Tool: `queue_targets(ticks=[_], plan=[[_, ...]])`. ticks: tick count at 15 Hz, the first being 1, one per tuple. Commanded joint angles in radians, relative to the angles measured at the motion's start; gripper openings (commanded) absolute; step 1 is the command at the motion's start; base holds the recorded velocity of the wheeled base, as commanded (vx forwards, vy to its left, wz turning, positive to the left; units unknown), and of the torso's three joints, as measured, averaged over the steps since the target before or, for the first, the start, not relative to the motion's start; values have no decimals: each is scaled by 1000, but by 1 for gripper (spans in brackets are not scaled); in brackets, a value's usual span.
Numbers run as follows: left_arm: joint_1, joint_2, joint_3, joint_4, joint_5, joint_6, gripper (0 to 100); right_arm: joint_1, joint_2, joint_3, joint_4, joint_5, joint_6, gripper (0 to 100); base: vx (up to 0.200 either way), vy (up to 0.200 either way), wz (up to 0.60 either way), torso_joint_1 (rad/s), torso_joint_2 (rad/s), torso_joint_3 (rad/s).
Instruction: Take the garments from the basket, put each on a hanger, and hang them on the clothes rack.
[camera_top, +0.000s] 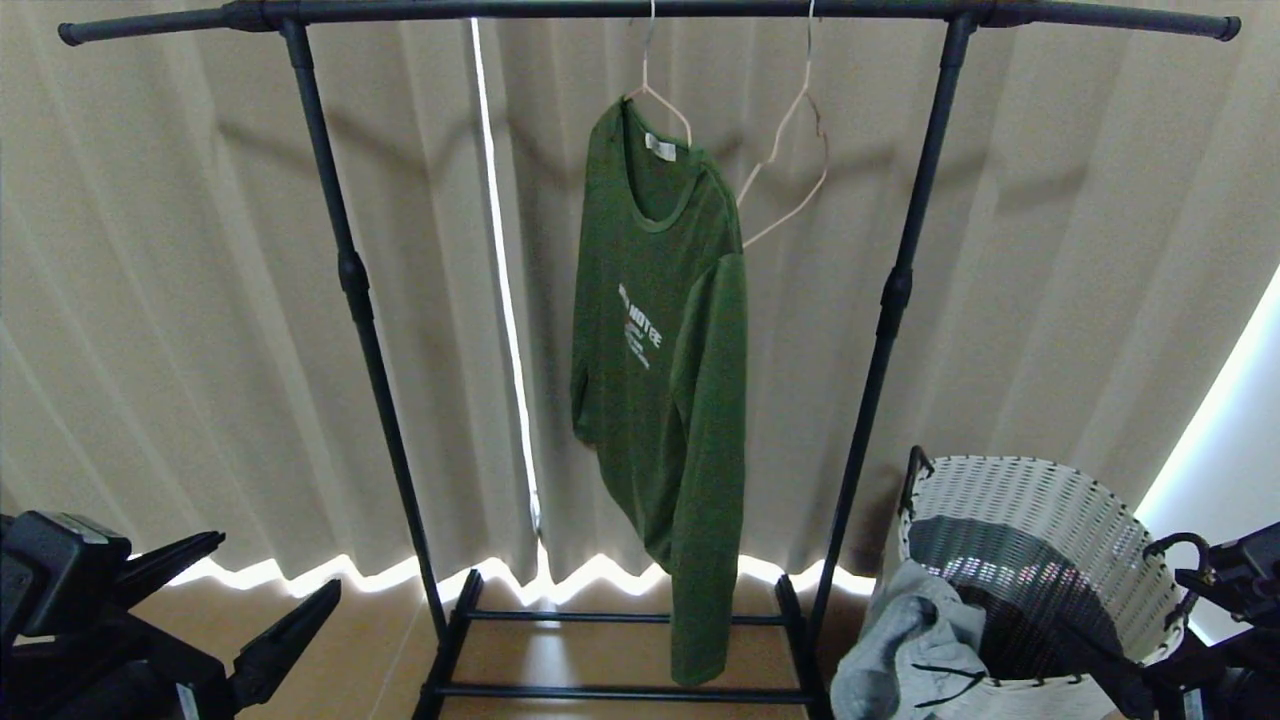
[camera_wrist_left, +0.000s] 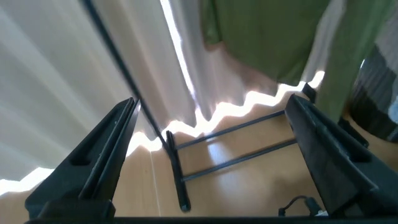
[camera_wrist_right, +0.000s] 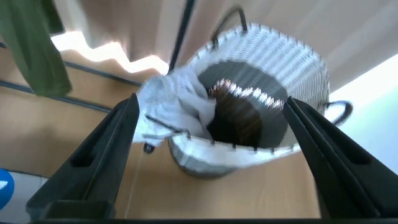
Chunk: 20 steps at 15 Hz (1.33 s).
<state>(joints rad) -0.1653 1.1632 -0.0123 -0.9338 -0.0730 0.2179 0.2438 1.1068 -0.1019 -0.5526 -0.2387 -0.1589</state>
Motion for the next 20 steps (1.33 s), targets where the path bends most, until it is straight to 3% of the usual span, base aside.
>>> queue_targets(ticks=[1,4,12,19,20], plan=[[0,0,-1,-2,-1,0,100,0,-1,1,2,-1,-1,100,0,0,0,0,0,0],[-2,7,-5,-2,-1,-2,100,0,-1,2,2,-1,-1,100,0,0,0,0,0,0],[-3,13,-5,-2,-4,-2,100,0,-1,10,2,-1,-1,100,200,0,0,3,4,3],[-16,10,-6,-5,-2,1,100,0,48,59,20,-1,-10,100,0,0,0,0,0,0],[-23,10,-5,-5,-4,9,100,-1,136,51,34,-2,-105,100,0,0,0,0,0,0]])
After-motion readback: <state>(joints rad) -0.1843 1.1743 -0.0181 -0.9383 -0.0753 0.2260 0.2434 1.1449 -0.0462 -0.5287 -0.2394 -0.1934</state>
